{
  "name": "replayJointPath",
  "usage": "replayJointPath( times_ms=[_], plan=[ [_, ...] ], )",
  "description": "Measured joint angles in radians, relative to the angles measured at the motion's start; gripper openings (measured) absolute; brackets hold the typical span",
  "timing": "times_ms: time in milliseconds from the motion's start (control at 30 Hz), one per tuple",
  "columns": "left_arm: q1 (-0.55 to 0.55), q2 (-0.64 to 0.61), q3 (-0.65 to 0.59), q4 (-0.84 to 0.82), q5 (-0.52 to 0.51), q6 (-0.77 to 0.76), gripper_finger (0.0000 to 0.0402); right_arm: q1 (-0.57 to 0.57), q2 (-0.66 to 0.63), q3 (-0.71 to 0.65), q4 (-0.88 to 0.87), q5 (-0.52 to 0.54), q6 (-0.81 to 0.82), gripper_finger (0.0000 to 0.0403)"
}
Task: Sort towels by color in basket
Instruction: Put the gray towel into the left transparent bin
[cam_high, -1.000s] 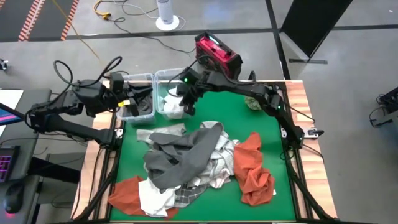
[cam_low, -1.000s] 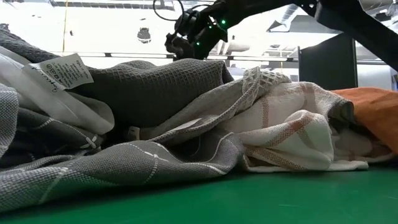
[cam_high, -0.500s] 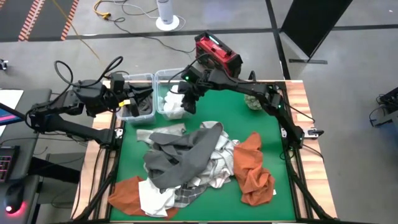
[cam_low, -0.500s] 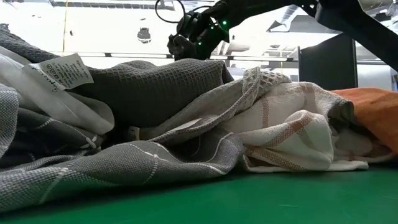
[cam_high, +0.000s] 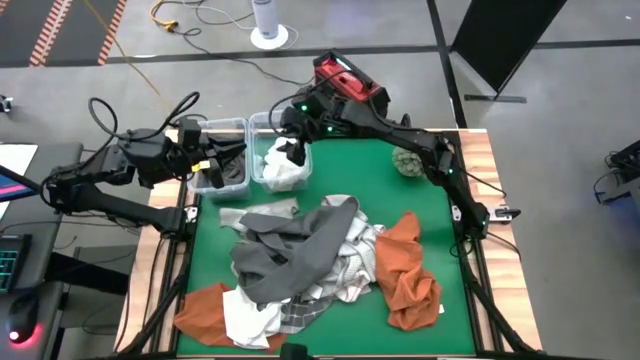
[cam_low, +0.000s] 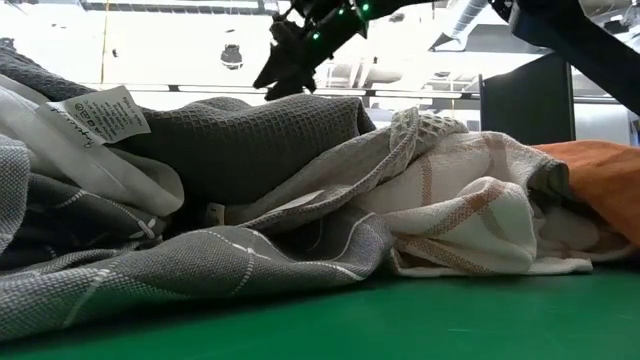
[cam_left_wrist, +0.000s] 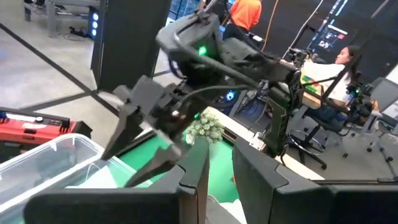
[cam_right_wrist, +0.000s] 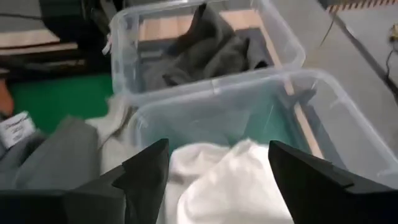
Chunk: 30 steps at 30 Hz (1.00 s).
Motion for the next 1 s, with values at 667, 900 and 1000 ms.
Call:
replayJointPath(
  times_ms=[667,900,1000],
  plan=[
    [0.000,-0.008,0.000,-0.025,0.019,-0.030,0.0063,0.011,0.185,-0.003,-0.022,0.122,-0.201,0.0285],
    [0.000,-0.007,0.000,-0.024,0.020,-0.020,0.0063,0.018,0.103,-0.003,0.027,0.173,-0.255,0.0285],
    [0.000,-0.006,0.000,-0.025,0.020,-0.020,0.0063,0.013,0.094,-0.003,-0.007,0.173,-0.242,0.0285]
  ],
)
